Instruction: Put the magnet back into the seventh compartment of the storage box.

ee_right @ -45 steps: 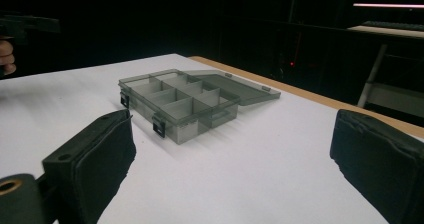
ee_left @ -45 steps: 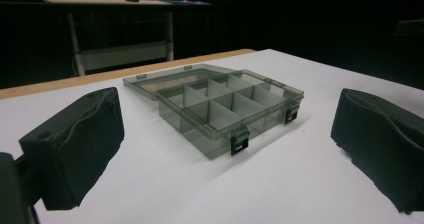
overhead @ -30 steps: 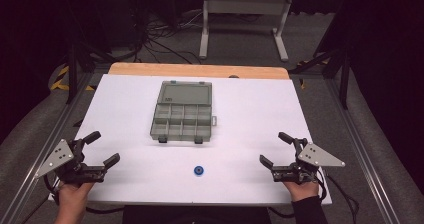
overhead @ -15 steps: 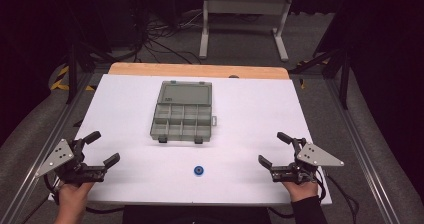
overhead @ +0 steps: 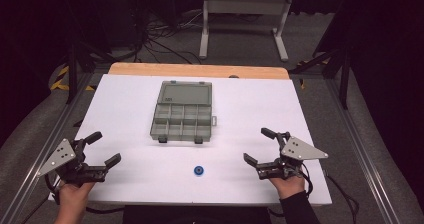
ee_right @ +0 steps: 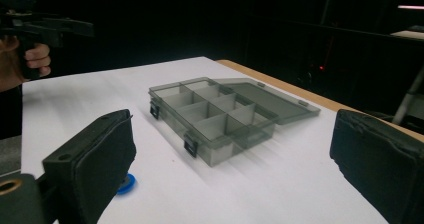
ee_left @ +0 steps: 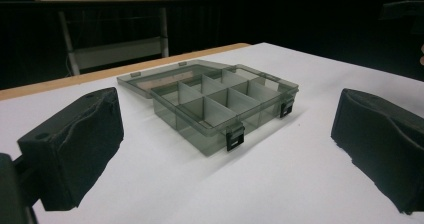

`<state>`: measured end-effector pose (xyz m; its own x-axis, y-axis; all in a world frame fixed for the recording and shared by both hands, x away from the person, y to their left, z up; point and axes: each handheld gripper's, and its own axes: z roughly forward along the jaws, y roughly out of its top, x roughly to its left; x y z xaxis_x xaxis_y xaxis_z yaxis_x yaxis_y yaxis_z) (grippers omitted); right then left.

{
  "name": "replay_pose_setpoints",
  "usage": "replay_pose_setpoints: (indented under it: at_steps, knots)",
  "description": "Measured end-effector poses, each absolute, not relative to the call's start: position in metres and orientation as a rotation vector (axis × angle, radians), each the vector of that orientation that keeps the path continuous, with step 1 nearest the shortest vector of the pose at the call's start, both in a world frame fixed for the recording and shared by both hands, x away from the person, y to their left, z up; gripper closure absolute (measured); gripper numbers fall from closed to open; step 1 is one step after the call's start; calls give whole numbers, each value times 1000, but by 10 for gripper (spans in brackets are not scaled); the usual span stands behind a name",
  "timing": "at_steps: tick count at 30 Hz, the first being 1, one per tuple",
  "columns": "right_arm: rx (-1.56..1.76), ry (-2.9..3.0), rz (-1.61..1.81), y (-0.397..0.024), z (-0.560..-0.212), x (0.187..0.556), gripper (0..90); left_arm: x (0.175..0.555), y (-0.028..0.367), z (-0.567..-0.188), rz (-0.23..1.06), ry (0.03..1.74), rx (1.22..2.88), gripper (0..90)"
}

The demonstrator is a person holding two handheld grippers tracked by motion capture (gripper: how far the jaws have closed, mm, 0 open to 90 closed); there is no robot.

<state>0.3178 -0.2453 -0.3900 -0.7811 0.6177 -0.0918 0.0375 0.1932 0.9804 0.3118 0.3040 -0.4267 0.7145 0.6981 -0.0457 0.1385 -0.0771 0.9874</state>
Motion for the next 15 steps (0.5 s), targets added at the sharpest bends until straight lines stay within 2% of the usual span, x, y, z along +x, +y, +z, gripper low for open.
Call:
replay_pose_setpoints:
  at_steps: [15]
  knots:
    - [520, 2070, 1667, -208, -384, 327, 46, 312, 305, -427, 527, 690, 1612, 7]
